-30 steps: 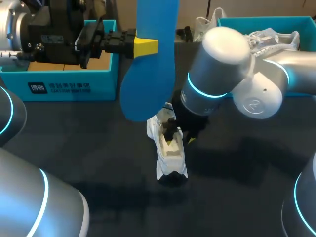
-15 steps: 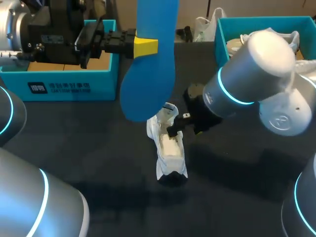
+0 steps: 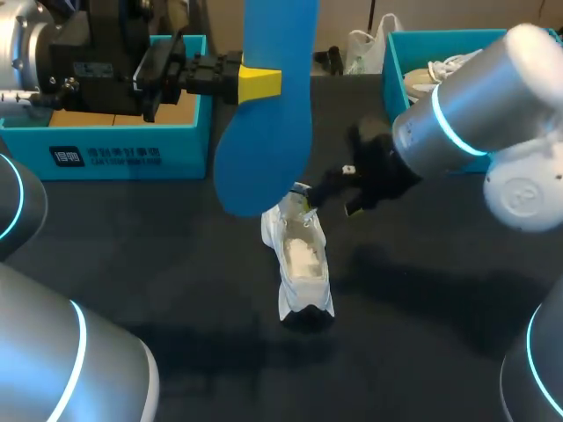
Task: Take the shoe out of the shoebox, open the shoe tongue, remove and reinsert the insole, then place the shoe into the shoebox
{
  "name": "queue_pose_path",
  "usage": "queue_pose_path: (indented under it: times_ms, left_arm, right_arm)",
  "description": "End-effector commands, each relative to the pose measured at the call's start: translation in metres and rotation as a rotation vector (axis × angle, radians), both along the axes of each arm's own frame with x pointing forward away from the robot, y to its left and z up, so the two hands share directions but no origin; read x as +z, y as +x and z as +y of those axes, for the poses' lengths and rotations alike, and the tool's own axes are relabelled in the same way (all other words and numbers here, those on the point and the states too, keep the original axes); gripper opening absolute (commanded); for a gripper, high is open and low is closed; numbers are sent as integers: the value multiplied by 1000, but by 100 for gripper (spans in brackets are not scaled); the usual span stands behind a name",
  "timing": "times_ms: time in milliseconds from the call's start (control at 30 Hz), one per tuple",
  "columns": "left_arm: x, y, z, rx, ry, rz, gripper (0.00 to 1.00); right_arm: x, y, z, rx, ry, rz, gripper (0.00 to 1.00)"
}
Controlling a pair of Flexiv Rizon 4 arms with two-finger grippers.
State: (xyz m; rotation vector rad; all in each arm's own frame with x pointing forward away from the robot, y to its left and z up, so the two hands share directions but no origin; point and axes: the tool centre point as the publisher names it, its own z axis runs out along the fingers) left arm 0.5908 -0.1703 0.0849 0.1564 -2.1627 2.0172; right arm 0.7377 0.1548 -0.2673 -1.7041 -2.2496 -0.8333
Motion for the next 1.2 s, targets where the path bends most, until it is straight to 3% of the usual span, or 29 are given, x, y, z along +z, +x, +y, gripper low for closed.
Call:
queue_pose_path:
  times_ms: [33, 267, 467, 533, 567, 933, 1200]
  left_arm:
    - [0, 1, -1, -2, 2, 0, 0]
    - [0, 1, -1, -2, 2, 0, 0]
    - [0, 1, -1, -2, 2, 0, 0]
    - [0, 1, -1, -2, 2, 0, 0]
    - [0, 1, -1, -2, 2, 0, 0]
    - [0, 1, -1, -2, 2, 0, 0]
    - [0, 1, -1, -2, 2, 0, 0]
  right_arm:
    - [8, -5, -11, 1, 5, -1, 100]
    - [8, -5, -11, 1, 5, -1, 100]
    - [23, 1, -13, 30, 272, 77, 100]
    - [37, 2, -14, 10, 325, 17, 100]
    - [45, 2, -13, 27, 340, 15, 100]
    - [45, 2, -13, 27, 340, 15, 100]
    - [63, 0, -20, -26, 519, 59, 100]
